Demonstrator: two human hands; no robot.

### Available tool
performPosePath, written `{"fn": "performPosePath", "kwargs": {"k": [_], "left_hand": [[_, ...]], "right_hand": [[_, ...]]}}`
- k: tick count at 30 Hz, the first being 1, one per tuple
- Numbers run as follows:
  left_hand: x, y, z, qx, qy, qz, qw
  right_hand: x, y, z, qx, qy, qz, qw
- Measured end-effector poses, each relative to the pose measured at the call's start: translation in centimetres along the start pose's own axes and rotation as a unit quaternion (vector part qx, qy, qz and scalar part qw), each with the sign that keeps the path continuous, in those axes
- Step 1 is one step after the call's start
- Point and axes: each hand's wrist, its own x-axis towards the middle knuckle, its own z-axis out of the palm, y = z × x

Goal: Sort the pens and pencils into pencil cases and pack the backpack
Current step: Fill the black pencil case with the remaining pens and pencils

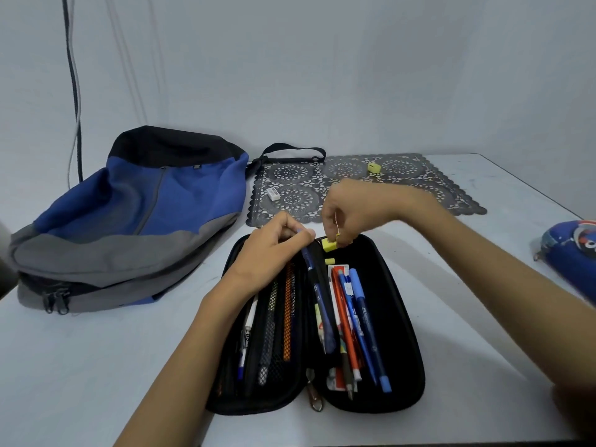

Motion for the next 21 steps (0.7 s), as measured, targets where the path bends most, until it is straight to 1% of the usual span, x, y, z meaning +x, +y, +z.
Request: {"fn": "performPosePath", "kwargs": {"k": [2, 5, 12, 15, 16, 18, 19, 21], "left_hand": [[0.0, 0.0, 0.0, -0.003, -0.002, 0.000, 1.000], [-0.1, 0.1, 0.0, -0.004, 0.000, 0.002, 1.000], [-0.1, 0.2, 0.0, 0.001, 0.000, 0.000, 1.000], [-0.1, 0.1, 0.0, 0.002, 0.003, -0.002, 1.000], [-0.1, 0.1, 0.0, 0.003, 0.003, -0.002, 1.000], [-0.1, 0.1, -0.1, 0.005, 0.001, -0.002, 1.000], [-0.2, 0.2, -0.1, 0.005, 0.001, -0.002, 1.000], [-0.2, 0.2, -0.1, 0.007, 0.000, -0.003, 1.000]], "right_hand": [[0.1, -0.6, 1.0, -0.061, 0.029, 0.005, 0.998], [0.1, -0.8, 1.7, -0.083, 0.045, 0.008, 0.995], [0.2, -0.3, 1.8, 0.016, 0.004, -0.005, 1.000], [0.1, 0.3, 1.2, 0.100, -0.026, -0.027, 0.994], [0.2, 0.8, 0.9, 0.133, -0.013, -0.030, 0.991], [1.3, 2.6, 0.6, 0.172, 0.057, -0.014, 0.983], [2.1, 3.8, 0.7, 0.165, 0.104, 0.003, 0.981], [4.2, 6.9, 1.0, 0.095, 0.195, 0.068, 0.974]]}}
